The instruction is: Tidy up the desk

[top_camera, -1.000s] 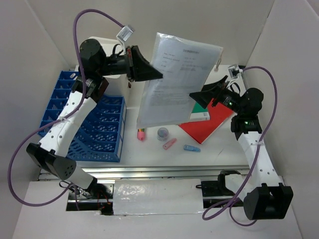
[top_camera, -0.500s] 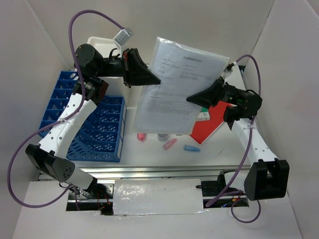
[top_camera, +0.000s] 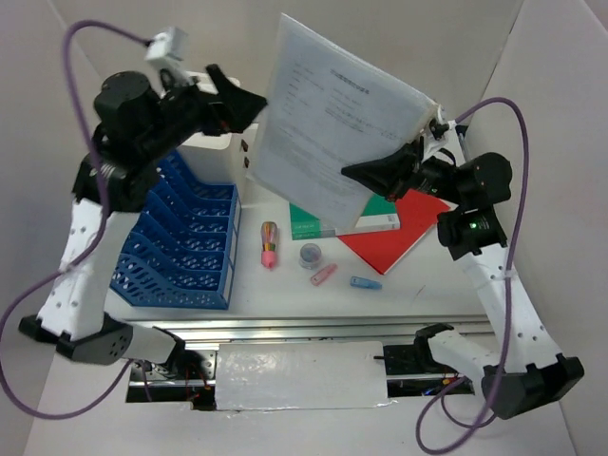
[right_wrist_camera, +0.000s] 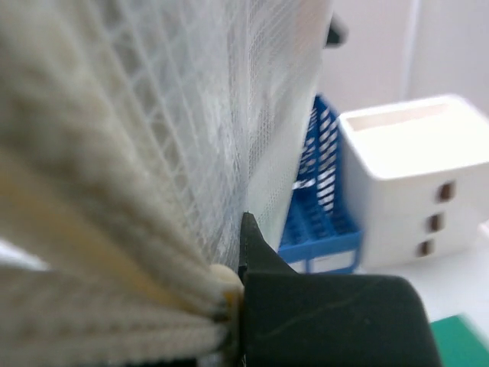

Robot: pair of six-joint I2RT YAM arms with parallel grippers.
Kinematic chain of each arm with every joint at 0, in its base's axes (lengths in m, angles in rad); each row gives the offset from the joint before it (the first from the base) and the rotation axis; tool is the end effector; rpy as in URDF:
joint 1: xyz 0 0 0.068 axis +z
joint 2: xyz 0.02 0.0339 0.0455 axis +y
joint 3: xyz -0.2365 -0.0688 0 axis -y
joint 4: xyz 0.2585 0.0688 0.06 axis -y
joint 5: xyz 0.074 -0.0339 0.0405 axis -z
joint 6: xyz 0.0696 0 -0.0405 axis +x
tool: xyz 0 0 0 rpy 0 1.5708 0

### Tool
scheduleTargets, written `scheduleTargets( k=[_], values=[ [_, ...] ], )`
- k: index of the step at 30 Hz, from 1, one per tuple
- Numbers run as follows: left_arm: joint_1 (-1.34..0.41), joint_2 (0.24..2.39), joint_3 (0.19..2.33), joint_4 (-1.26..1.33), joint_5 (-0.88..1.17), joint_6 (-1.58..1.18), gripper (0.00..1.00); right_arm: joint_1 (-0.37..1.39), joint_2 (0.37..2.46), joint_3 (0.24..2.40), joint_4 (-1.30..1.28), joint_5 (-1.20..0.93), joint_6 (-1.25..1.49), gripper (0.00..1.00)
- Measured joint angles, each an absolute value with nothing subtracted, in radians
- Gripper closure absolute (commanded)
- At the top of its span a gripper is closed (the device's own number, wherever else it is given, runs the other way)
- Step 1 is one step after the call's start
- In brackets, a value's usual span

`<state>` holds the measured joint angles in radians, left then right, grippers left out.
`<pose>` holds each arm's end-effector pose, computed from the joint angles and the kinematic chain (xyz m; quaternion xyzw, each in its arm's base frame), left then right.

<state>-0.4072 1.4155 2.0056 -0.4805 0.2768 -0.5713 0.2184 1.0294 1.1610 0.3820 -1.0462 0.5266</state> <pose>0.2725 -0.1382 0.5563 0.0482 0.6671 -0.4279 0.6078 0.2225 0.1111 0.4631 -0.3592 0.4979 0.5069 0.6050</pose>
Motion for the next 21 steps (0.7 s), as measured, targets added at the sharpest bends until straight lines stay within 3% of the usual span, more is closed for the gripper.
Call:
scheduleTargets(
  k=[4, 9, 13, 21],
  values=[
    [-0.401, 1.210, 1.907, -0.659, -0.232, -0.576, 0.00, 0.335, 1.070, 1.311, 0.140, -0.915, 0.269, 1.00],
    [-0.400, 0.856, 1.621, -0.702, -0.589, -0.570, 0.00, 0.447, 1.234, 1.451, 0.008, -0.823, 0.080, 1.00],
    [-0.400, 0.670, 1.457, -0.669, -0.682, -0.523, 0.00, 0.493, 1.445, 1.564, -0.077, -0.804, 0.001, 1.00],
    [-0.400, 0.495, 1.184, -0.643, -0.679, -0.414, 0.00, 0.610, 1.753, 1.889, -0.253, -0.701, -0.099, 1.00]
  ],
)
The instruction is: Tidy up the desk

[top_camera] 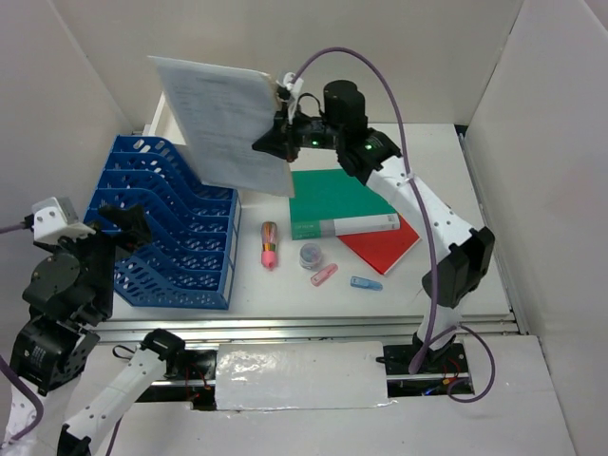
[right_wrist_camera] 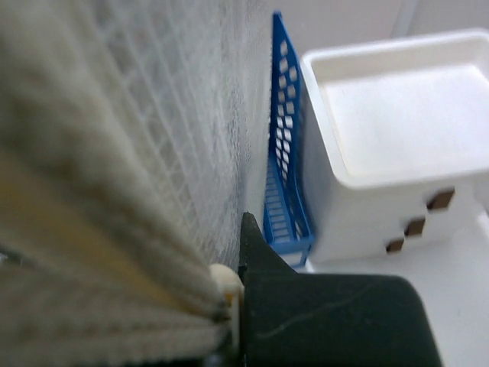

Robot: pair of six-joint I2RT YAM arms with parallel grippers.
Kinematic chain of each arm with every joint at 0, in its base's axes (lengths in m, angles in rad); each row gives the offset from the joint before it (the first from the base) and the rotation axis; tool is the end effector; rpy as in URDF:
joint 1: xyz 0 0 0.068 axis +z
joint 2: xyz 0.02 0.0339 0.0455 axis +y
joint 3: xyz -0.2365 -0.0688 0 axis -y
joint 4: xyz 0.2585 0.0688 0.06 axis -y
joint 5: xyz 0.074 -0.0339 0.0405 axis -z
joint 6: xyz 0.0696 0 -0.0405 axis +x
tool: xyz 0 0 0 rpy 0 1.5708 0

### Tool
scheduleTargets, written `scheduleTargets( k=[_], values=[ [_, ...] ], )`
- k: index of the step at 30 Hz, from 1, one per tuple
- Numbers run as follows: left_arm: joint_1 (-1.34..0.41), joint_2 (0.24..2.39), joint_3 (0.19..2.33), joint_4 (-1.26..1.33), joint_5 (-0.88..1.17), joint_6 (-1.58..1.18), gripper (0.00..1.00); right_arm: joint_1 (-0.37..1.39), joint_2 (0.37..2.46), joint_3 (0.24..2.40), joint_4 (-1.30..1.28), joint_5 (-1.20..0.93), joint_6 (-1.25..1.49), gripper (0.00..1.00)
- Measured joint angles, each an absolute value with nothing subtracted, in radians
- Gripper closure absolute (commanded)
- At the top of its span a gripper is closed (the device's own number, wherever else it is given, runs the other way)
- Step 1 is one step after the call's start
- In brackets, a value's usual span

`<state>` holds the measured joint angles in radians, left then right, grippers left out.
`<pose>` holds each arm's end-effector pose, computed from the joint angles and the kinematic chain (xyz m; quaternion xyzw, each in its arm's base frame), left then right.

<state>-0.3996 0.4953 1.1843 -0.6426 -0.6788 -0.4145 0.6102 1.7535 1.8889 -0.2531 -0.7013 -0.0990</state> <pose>0.1104 0.0008 0.4425 -0.2457 0.6493 -0.0589 0.7173 0.3326 0.2874 0.4255 -0.4577 0.5791 0.4062 0.5387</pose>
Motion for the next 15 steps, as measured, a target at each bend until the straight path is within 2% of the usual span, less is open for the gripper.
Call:
scheduleTargets(
  k=[4, 15],
  values=[
    [-0.400, 0.406, 1.110, -0.615, -0.689, -0.381, 0.00, 0.660, 1.846, 2.041, -0.271, -0.699, -0.113, 1.00],
    [-0.400, 0.347, 1.010, -0.548, -0.727, -0.371, 0.00, 0.667, 1.980, 2.171, -0.255, -0.733, -0.105, 1.00]
  ],
)
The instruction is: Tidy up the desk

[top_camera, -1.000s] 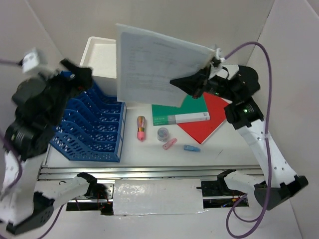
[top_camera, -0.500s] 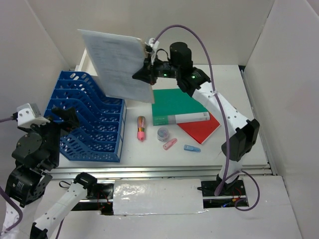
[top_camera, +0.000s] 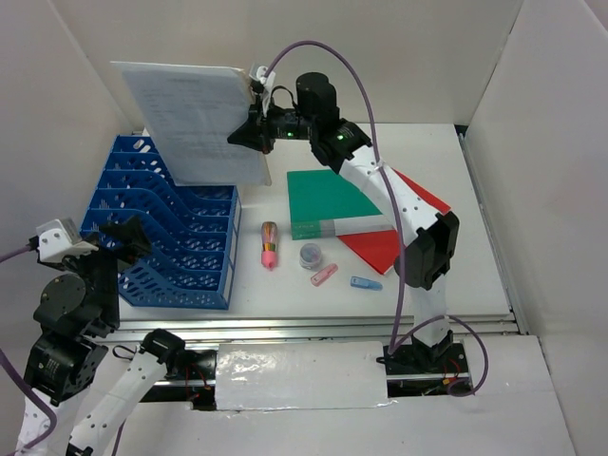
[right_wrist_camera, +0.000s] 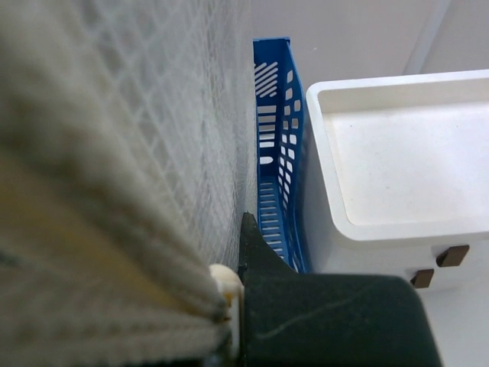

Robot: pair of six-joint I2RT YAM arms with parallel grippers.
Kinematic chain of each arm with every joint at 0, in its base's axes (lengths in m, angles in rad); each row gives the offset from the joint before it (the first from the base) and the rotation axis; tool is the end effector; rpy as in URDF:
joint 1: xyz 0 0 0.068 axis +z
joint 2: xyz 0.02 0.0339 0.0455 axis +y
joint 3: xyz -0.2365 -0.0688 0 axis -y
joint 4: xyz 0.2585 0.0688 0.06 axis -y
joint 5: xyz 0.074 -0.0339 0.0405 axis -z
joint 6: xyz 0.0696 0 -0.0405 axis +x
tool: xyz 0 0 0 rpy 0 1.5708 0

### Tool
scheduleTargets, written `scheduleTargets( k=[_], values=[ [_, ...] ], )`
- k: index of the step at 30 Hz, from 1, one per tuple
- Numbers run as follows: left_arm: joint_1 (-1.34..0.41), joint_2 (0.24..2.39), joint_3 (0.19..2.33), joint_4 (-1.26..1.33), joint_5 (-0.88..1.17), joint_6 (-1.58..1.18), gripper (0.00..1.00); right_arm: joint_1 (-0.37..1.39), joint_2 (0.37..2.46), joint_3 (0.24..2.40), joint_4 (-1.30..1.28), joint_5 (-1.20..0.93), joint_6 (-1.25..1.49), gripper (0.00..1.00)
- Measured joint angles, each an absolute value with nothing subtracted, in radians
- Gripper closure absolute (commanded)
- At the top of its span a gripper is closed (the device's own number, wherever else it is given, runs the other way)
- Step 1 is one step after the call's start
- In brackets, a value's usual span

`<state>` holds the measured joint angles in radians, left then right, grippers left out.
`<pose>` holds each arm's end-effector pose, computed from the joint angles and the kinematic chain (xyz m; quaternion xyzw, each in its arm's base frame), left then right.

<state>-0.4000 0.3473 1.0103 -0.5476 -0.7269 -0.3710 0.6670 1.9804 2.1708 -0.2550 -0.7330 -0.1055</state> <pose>0.1005 0.0077 0.4149 -0.2564 0.6255 -0.0433 0.7356 0.3500 0.3348 0.4302 -0.4836 0.5386 0.4281 0.5410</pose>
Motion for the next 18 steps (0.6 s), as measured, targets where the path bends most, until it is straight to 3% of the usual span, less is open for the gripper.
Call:
scheduleTargets(
  k=[9, 18],
  values=[
    [-0.400, 0.239, 0.916, -0.533, -0.792, -0.378, 0.00, 0.675, 2.074, 2.220, -0.212, -0.779, -0.070, 1.00],
    [-0.400, 0.205, 0.881, -0.506, -0.821, -0.399, 0.00, 0.698, 2.104, 2.186, 0.043, -0.841, 0.070, 1.00]
  ],
)
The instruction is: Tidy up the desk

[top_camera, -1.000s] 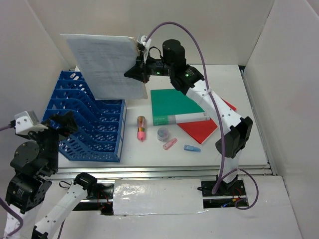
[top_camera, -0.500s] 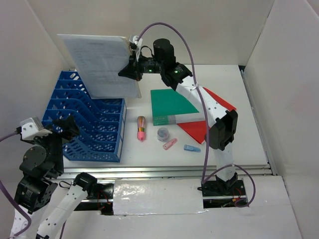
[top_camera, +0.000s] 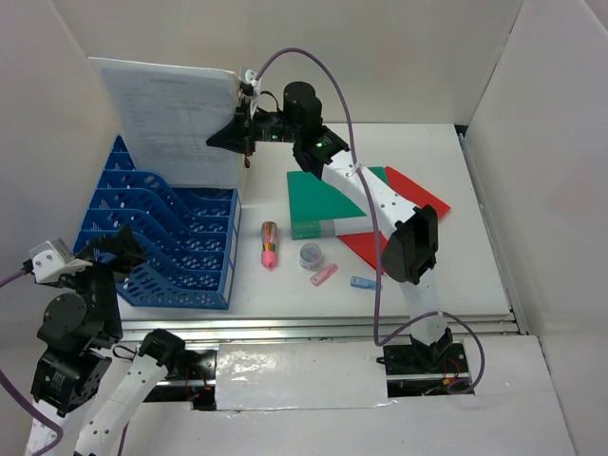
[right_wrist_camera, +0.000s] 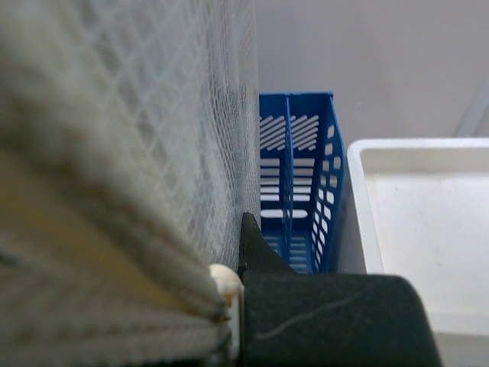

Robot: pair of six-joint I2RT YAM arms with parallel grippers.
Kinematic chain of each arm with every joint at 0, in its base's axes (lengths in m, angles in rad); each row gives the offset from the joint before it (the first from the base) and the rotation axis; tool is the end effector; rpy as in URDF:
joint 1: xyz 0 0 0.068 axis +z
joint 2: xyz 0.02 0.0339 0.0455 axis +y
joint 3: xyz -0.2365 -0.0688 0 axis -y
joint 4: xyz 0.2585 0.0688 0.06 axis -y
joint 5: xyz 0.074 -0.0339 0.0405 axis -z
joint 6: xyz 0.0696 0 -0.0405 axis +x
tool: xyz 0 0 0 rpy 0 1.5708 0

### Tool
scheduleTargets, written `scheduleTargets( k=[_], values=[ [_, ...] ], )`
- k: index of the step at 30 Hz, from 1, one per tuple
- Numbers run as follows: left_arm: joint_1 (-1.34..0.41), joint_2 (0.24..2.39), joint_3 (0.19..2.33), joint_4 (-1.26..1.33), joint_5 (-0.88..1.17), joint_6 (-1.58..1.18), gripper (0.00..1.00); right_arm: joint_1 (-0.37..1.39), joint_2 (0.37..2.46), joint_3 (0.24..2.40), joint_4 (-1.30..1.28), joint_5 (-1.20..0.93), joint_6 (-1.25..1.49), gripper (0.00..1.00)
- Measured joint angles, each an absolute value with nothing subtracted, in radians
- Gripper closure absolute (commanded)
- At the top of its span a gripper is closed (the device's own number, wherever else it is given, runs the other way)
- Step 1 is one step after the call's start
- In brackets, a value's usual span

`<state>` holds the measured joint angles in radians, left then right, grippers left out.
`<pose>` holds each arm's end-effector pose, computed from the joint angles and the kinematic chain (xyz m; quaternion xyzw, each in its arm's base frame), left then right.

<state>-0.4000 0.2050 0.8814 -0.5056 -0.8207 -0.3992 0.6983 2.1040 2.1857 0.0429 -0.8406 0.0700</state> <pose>0.0863 0.0188 0.3909 -0.3049 0.5909 -0.0361 0.7461 0.3592 0.3692 0.4130 -0.4776 0.4800 0.5069 0.5334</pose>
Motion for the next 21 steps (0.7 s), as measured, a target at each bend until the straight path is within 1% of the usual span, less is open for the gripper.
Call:
scheduleTargets(
  k=[4, 10, 21],
  values=[
    [-0.400, 0.205, 0.868, -0.500, -0.806, -0.400, 0.00, 0.702, 2.156, 2.186, 0.164, -0.866, 0.137, 1.00],
    [-0.400, 0.205, 0.850, -0.492, -0.771, -0.400, 0.01, 0.716, 2.230, 2.186, 0.248, -0.877, 0.191, 1.00],
    [-0.400, 0.205, 0.830, -0.469, -0.720, -0.399, 0.01, 0.744, 2.284, 2.146, 0.485, -0.883, 0.290, 1.00]
  ],
)
